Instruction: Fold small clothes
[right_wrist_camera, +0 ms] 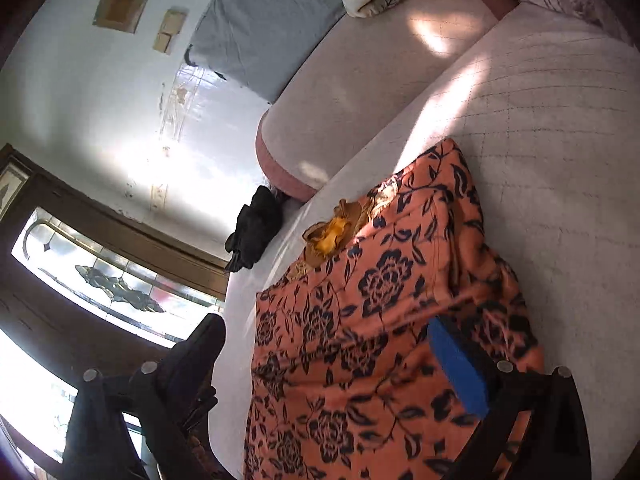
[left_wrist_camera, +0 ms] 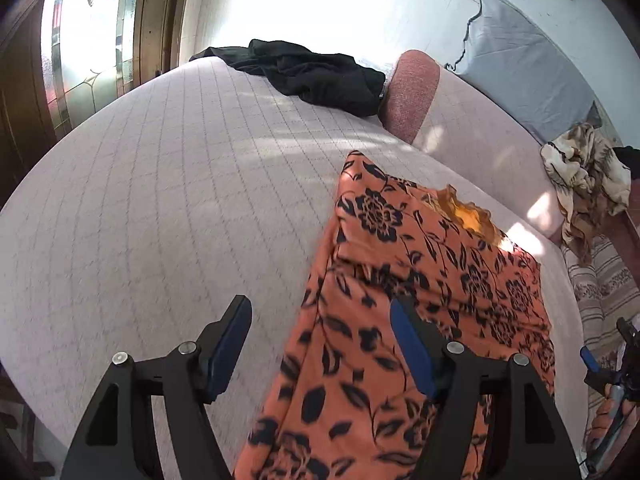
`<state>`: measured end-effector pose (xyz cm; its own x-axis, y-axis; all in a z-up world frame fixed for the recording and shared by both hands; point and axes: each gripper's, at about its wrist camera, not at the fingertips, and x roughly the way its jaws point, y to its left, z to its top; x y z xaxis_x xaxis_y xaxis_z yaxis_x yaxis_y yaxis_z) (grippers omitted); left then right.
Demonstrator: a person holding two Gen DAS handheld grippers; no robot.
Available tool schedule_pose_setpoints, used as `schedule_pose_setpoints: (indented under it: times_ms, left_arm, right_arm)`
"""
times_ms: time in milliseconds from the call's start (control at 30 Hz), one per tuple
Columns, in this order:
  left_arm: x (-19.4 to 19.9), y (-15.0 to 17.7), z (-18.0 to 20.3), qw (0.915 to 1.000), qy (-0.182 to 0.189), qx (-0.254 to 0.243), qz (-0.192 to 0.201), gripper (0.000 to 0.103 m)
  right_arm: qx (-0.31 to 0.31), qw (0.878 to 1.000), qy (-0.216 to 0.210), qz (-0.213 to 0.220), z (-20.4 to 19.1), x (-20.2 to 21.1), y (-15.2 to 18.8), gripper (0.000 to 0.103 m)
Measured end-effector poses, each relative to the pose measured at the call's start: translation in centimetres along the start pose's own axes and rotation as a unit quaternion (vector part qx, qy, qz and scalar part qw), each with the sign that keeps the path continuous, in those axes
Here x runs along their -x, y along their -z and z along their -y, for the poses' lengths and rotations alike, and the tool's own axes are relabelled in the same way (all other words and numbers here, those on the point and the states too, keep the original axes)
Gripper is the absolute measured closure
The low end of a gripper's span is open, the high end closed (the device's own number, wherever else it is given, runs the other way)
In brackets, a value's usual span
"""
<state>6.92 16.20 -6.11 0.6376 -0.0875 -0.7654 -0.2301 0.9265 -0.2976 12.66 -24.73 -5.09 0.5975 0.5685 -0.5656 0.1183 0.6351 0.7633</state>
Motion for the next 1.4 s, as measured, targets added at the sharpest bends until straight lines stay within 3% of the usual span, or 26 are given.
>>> schedule_pose_setpoints:
  times_ms: [67, 200, 300, 400, 600, 667, 833, 1000, 1133, 1167, 1233, 1267, 1300, 1333, 1400]
  left_arm:
    - [1.3, 2.6, -0.6, 0.9999, 0.008, 0.0, -0.014, 0.026]
    - [0.9, 6.9, -2.4, 0.9974, 0.013, 0.005, -0.071, 0.025]
    - [0.4, 9.2, -3.5, 0.9952, 0.005, 0.011, -0.097, 0.025]
    - [0.3, 10.6, -4.1, 0.9927, 0.0, 0.015, -0.12, 0.025]
    - [0.9, 11.8, -3.9, 0.9919, -0.008, -0.006, -0.126, 0.026]
    - [1.1, 12.0, -4.0, 0.9917, -0.004, 0.001, -0.128, 0.026]
    - [1.0, 13.0, -4.4, 0.9899, -0.01, 0.004, -0.142, 0.026]
    - [1.2, 12.9, -4.5, 0.9897, -0.003, 0.009, -0.143, 0.031]
    - [1.0, 13.3, -4.2, 0.9892, -0.015, -0.013, -0.145, 0.032]
    - [0.9, 13.3, -4.1, 0.9888, -0.023, -0.02, -0.146, 0.035]
    - [0.9, 13.3, -4.1, 0.9875, -0.052, -0.033, -0.145, 0.064]
    - [0.8, 13.1, -4.2, 0.9877, -0.045, -0.029, -0.147, 0.07]
    - [1.1, 12.9, -4.4, 0.9879, -0.036, -0.024, -0.149, 0.093]
    - [1.3, 12.6, -4.4, 0.988, -0.022, -0.019, -0.152, 0.094]
    - [2.5, 11.9, -4.0, 0.9906, -0.024, -0.022, -0.133, 0.094]
  right_arm:
    - [0.009, 1.0, 0.012, -0.016, 0.3, 2.6, 3.5, 0.001]
    - [0.036, 0.99, 0.127, -0.058, 2.3, 5.3, 8.6, 0.0]
    - [0.03, 0.981, 0.181, -0.068, 4.8, 7.5, 10.4, 0.0]
    - [-0.003, 0.975, 0.204, -0.09, 7.2, 9.0, 11.5, 0.0]
    - [-0.036, 0.975, 0.182, -0.12, 8.7, 9.4, 13.0, 0.002]
    - [-0.04, 0.973, 0.183, -0.133, 8.4, 9.2, 13.7, 0.01]
    - [-0.063, 0.97, 0.188, -0.14, 9.0, 10.2, 14.9, 0.047]
    - [-0.06, 0.97, 0.185, -0.143, 8.7, 10.4, 15.4, 0.048]
    - [-0.05, 0.971, 0.178, -0.15, 8.2, 9.9, 15.5, 0.038]
    - [-0.048, 0.97, 0.181, -0.152, 8.3, 9.7, 15.5, 0.038]
    - [-0.049, 0.969, 0.185, -0.158, 8.4, 9.4, 15.5, 0.043]
    - [-0.046, 0.966, 0.194, -0.164, 8.5, 9.3, 15.4, 0.049]
    - [-0.042, 0.963, 0.205, -0.169, 8.5, 9.3, 15.3, 0.066]
    - [-0.048, 0.962, 0.206, -0.17, 8.7, 9.5, 15.2, 0.088]
    - [-0.058, 0.967, 0.19, -0.158, 8.5, 10.5, 14.8, 0.093]
